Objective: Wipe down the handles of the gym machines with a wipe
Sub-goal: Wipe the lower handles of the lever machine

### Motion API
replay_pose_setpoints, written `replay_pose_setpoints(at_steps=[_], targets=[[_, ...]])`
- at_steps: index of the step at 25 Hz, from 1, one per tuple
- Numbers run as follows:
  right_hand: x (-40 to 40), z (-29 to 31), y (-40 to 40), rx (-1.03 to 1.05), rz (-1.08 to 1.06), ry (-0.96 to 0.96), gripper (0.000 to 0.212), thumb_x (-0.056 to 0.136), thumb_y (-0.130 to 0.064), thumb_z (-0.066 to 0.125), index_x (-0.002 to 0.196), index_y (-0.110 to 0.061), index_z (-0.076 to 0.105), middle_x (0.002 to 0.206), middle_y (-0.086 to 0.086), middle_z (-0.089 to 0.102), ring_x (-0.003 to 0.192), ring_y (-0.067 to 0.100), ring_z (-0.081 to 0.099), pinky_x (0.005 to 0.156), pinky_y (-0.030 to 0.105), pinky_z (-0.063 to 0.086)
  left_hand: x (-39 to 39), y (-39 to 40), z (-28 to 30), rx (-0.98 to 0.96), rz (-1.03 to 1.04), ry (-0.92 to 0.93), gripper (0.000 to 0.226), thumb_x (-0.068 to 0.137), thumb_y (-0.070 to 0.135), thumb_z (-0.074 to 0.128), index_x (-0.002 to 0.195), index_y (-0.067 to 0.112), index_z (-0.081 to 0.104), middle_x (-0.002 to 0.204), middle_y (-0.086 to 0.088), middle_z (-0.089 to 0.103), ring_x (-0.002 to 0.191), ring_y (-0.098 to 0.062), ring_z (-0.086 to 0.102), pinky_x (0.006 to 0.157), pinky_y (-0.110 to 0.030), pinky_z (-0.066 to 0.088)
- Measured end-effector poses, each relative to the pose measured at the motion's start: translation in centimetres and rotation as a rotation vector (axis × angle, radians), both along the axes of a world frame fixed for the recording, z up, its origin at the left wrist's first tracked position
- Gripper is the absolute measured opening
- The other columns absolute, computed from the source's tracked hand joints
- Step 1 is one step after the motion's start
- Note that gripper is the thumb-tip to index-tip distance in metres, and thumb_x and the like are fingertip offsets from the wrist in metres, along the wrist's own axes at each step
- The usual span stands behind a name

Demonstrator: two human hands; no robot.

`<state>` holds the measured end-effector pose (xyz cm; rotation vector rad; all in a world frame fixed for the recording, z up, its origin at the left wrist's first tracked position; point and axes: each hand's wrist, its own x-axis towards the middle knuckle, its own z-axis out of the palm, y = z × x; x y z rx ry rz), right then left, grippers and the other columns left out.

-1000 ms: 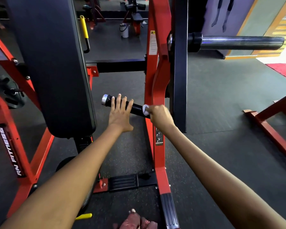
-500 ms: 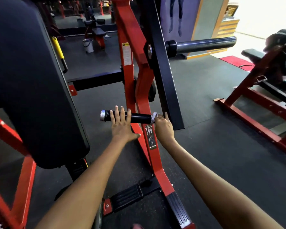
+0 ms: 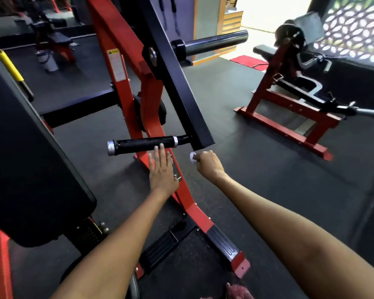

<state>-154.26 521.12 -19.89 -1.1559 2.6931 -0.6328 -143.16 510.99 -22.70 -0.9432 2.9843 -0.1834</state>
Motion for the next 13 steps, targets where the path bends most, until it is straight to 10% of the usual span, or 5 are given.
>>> replay_pose_setpoints(at_steps=[6,13], targets=[[-1.6,-3.4,9.7,0.104,-0.109,-0.065,0.014,0.069,0.001,0.046,0.067,-0.007,0.058,0.07,0.022,0.055,0.077,0.044,0.052,0.062,0.033,0.044,-3.5,6.1,-2.6,0.204,-0.285,-0.215,0.056,0.088,0.04,0.054,0.133,0.009,0.042,0.142,-0.011,0.04,0.137,-0.026,0.03,0.115,-0.042,0.014],[-7.4,-6.1,24.8,0.095,-0.359,-0.115,0.017,0.071,0.001,0.047,0.059,-0.011,0.047,0.063,0.014,0.045,0.063,0.031,0.034,0.057,0.033,0.04,-12.2,18.1,-4.6,0.257,-0.54,-0.428,0.057,0.09,0.039,0.053,0.136,0.009,0.039,0.142,-0.011,0.042,0.134,-0.025,0.037,0.113,-0.041,0.019]])
